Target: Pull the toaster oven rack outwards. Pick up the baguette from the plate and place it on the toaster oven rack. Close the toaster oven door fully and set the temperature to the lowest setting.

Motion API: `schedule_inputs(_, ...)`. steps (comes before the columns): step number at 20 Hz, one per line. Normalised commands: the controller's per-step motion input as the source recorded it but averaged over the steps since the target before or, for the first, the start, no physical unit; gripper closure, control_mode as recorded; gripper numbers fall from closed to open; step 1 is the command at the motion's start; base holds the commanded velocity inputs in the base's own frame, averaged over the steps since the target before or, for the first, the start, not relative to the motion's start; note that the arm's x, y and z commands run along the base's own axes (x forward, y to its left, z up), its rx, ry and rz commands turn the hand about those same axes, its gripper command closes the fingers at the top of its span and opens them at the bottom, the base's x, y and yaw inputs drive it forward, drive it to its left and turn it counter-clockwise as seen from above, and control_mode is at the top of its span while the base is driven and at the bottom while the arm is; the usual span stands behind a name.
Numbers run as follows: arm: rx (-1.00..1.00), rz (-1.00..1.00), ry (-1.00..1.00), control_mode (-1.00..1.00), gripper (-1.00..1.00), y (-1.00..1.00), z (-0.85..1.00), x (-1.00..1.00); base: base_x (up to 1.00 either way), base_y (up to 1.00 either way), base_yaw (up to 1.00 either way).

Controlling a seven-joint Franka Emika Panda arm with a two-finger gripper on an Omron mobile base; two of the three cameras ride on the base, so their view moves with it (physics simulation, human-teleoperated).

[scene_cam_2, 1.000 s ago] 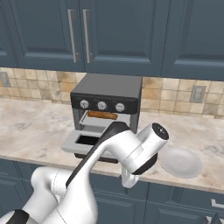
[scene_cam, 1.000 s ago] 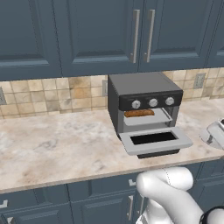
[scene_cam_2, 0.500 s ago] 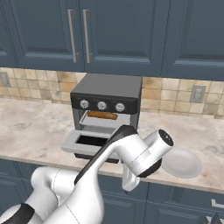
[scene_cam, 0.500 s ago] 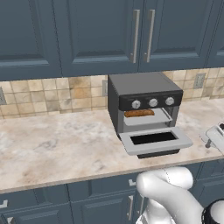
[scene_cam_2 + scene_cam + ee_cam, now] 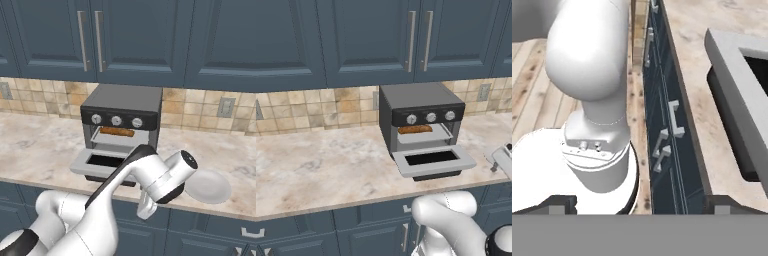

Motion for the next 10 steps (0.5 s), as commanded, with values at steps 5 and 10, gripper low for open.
schedule_inputs(5,0.08,-0.08,0.06,-1.00,-1.00,0.00,-0.20,0.10,0.00,0.00,0.00)
schedule_inputs(10,0.14,-0.03,0.01,-1.00,-1.00,0.00,-0.24,0.23,0.00,0.00,0.00)
